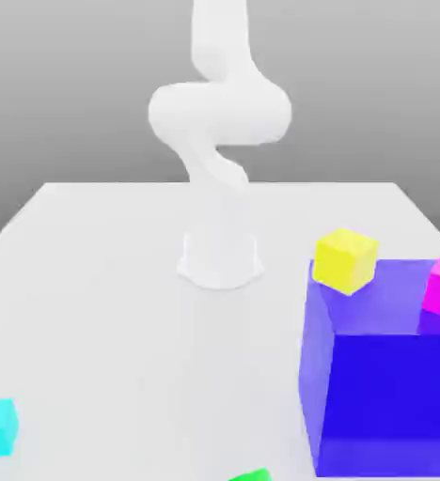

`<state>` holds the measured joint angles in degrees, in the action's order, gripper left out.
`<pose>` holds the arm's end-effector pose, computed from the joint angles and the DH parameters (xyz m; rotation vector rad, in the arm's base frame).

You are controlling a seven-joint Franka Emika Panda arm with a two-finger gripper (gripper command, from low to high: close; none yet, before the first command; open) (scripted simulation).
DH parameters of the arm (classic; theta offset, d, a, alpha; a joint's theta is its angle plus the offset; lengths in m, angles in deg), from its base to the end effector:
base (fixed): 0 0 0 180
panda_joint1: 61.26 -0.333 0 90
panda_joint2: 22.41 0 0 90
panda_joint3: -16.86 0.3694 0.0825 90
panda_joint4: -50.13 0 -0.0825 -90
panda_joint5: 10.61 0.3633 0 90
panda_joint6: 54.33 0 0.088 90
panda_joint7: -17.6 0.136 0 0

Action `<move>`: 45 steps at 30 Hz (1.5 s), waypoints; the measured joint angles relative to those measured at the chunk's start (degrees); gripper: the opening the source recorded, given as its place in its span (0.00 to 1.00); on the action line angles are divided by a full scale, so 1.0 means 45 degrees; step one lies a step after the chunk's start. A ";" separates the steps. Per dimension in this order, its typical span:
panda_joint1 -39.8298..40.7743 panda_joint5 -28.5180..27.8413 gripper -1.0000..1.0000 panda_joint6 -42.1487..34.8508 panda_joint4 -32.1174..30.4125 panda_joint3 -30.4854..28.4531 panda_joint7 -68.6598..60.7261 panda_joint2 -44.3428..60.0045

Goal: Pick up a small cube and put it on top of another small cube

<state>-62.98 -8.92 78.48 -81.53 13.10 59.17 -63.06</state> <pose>0.3429 -0.0213 0.6997 -2.4785 1.0093 -0.9240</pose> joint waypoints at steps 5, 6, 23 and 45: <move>-0.0743 0.0898 0.50 0.0483 0.0053 -0.1739 -0.2040 0.2339; -0.0851 0.1115 0.50 0.0576 0.0064 -0.2054 -0.2468 0.2795; -0.0141 0.4994 0.50 0.2119 0.0252 -0.4920 -0.9849 1.0606; 0.2275 0.5629 0.00 0.4828 0.0562 -0.4321 -1.3099 1.5677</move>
<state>-52.74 16.41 100.21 -79.00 -6.34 0.22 7.48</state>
